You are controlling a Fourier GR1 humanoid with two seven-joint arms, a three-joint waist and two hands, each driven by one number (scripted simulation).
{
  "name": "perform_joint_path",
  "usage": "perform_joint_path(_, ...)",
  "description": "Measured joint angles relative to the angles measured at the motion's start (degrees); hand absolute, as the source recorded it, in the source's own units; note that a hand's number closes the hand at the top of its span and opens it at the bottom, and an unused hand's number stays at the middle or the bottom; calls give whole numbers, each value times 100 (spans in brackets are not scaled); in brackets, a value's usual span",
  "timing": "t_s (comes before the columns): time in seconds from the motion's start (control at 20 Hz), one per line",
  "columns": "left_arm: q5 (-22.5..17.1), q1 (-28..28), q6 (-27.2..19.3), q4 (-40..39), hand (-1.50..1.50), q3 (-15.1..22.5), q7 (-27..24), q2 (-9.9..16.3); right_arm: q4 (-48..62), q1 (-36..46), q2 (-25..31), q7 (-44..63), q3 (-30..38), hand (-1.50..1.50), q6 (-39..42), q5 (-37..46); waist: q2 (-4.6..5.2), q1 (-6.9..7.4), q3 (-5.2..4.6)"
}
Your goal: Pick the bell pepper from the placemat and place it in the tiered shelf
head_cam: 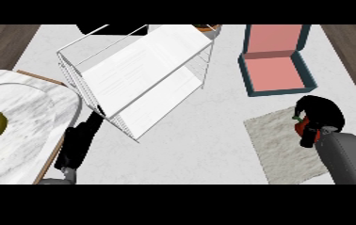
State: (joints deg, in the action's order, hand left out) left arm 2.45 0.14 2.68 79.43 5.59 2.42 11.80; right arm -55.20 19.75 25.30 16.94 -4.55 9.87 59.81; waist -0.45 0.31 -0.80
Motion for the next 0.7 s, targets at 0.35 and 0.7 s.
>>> perform_joint_path(0.35, 36, -53, 101, 13, 0, -150, 79, 10, -358, -117, -35, 44, 93, 150, -269, 209, 10, -28, 28)
perform_joint_path(0.7, 101, 56, 84, 84, 0, -147, 110, -49, -1553, -348, -383, -493, -433, 150, -22, 55, 9, -39, 66)
